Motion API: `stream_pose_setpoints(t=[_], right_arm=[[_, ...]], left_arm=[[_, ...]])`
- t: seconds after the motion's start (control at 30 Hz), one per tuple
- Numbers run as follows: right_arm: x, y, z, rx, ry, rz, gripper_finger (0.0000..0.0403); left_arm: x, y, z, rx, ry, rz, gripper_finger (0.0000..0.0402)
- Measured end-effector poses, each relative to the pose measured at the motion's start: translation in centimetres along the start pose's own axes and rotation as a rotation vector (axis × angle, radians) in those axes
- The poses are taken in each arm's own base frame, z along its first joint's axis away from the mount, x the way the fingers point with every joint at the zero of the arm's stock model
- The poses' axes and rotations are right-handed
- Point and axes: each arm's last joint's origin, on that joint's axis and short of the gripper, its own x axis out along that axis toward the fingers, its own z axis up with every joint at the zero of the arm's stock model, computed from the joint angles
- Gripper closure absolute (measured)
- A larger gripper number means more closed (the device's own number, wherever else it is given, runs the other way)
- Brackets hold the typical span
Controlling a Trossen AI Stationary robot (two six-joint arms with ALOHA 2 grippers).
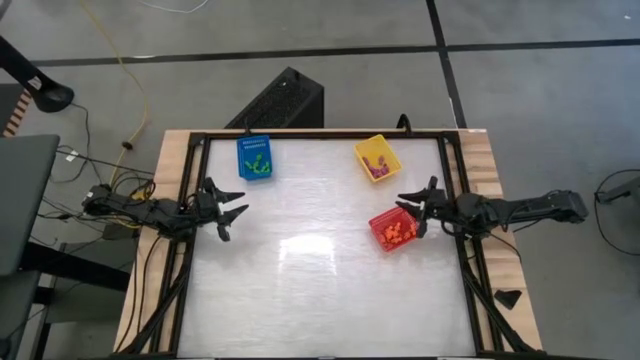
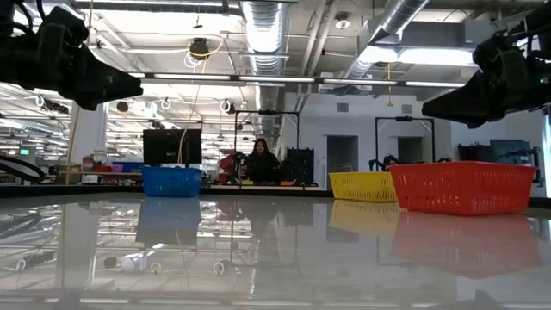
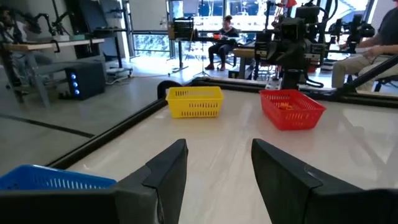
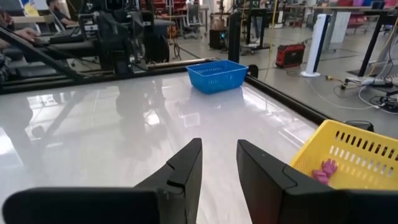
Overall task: Sort Halloween decoration
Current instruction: Return to Home Position
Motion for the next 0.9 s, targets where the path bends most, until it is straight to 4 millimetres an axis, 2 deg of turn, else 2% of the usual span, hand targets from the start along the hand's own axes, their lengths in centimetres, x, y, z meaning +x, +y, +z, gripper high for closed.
stream_pose_setpoints(t=[0.07,0.2,0.3,0.9], right_arm=[[0.03,0.01,-0.04,-0.002,0.004,0.0,0.0272],[0.03,0.01,-0.04,-0.002,0.004,0.0,0.0272],[0.03,0.01,-0.04,-0.002,0.004,0.0,0.0272],[0.03,0.01,-0.02,-0.002,0.004,-0.001,0.0272]], left_arm=[[0.0,0.0,0.04,-0.027,-0.004,0.0,0.0233],[-0.01,0.11,0.37,-0.262,-0.036,0.027,0.0233],[0.0,0.08,0.26,-0.339,-0.027,0.021,0.0233],[0.0,0.07,0.0,-0.274,-0.002,0.023,0.0233]])
